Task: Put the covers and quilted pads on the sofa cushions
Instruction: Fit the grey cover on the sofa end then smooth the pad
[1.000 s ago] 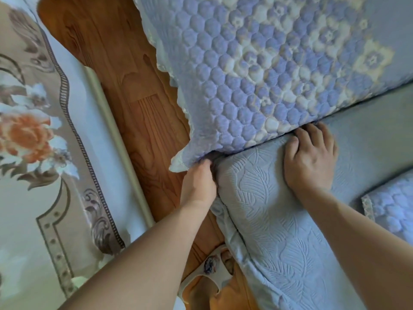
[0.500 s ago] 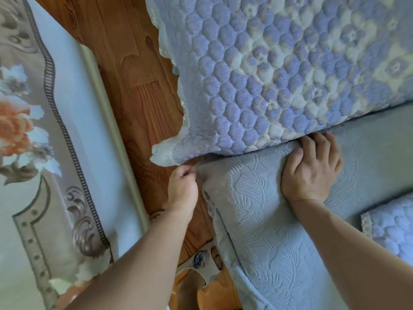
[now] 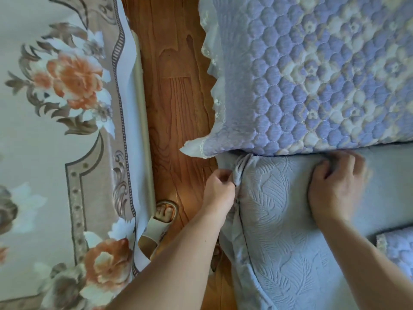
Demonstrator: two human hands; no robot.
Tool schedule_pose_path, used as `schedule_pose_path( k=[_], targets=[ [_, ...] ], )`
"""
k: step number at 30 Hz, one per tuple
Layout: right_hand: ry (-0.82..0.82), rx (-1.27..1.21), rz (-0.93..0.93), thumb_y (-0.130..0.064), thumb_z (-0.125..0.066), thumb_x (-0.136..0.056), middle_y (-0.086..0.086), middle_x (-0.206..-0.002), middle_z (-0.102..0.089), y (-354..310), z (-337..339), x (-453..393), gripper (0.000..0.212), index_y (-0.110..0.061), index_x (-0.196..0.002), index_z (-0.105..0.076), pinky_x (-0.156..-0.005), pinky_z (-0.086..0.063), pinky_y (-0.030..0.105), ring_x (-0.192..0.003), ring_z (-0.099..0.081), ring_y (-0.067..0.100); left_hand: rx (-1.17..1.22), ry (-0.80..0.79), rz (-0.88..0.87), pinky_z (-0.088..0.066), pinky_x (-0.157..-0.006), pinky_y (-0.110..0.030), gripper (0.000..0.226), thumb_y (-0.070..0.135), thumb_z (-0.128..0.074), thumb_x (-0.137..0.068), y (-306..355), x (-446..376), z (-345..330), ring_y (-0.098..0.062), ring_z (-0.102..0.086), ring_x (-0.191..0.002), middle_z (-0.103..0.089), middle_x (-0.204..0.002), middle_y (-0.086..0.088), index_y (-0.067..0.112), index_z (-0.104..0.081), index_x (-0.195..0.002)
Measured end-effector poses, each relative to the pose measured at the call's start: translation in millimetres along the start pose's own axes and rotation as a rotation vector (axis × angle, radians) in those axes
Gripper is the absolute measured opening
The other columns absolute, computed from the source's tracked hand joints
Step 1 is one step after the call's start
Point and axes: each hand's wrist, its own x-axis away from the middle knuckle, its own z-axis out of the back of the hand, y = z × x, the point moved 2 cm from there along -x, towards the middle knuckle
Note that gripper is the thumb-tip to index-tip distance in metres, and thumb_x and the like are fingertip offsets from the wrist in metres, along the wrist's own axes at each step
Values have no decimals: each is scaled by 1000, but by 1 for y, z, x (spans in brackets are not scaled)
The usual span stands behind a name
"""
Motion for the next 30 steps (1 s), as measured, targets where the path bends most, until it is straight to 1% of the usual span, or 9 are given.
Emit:
schedule_pose_path(
  k=[3,6,9,12,15,18,22,26,30],
  targets=[
    [-240,-72,395,-24,-66,-89,17,-98,-54,-55,7,29,21,-4,-95,-65,-87,-43,47,-97,-48,38,-3,-34,-28,-42,-54,-9,17,36,-55,-100,-10,3,2,-3,-62,-75,-68,-93,9,25,-64,-108],
    [-460,78,577,-38,-75,-81,10,-103,-47,-88,-2,41,42,-11,-112,-66,-98,-44,47,-103,-45,33,-130,-87,-82,-44,-61,-21,14,21,-52,-99,-9,-2,8,-13,-62,-79,-68,-92,3,18,-65,-103],
    [-466,99,561,-33,-72,-84,7,-115,-52,-88,-5,34,30,-14,-107,-66,-99,-42,46,-105,-48,32,-165,-59,-84,-47,-63,-29,21,5,-45,-91,-7,-17,14,-19,-60,-79,-67,-88,-5,15,-63,-90],
    [-415,-28,613,-20,-66,-90,-1,-107,-65,-83,-4,36,11,-13,-83,-65,-91,-40,42,-96,-55,31,150,36,130,-53,-68,-37,20,6,-52,-91,-19,-35,29,-25,-62,-83,-67,-87,-8,19,-60,-79],
    [-449,-124,615,-19,-60,-92,-3,-105,-70,-78,-6,32,11,-13,-85,-65,-92,-40,41,-97,-59,27,563,132,305,-54,-85,-42,12,12,-55,-99,-30,-51,50,-28,-62,-92,-65,-99,-11,15,-60,-89],
    [-520,-242,484,-21,-53,-95,-1,-101,-69,-74,-5,27,16,-12,-94,-66,-92,-40,32,-97,-59,20,752,119,338,-57,-79,-37,13,15,-51,-103,-32,-56,53,-24,-66,-91,-68,-106,-11,12,-63,-104],
    [-594,-450,77,-15,-52,-101,-7,-75,-54,-77,4,20,23,-23,-80,-48,-67,-36,11,-74,-49,-2,415,-33,346,-55,-94,-42,21,33,-57,-100,-27,-50,33,-25,-68,-97,-72,-103,-8,18,-70,-107],
    [-573,-494,63,-17,-49,-100,-10,-74,-49,-74,0,19,21,-24,-81,-44,-66,-37,18,-72,-46,1,-202,-241,102,-59,-77,-32,19,36,-67,-94,-30,-51,34,-19,-71,-89,-75,-99,-1,26,-71,-110],
    [-511,-381,343,-19,-46,-97,-3,-93,-60,-68,-4,29,15,-13,-92,-59,-82,-39,36,-89,-51,20,239,-139,274,-59,-89,-44,22,24,-66,-97,-27,-72,52,-26,-74,-92,-76,-104,-11,14,-73,-114]
  ],
)
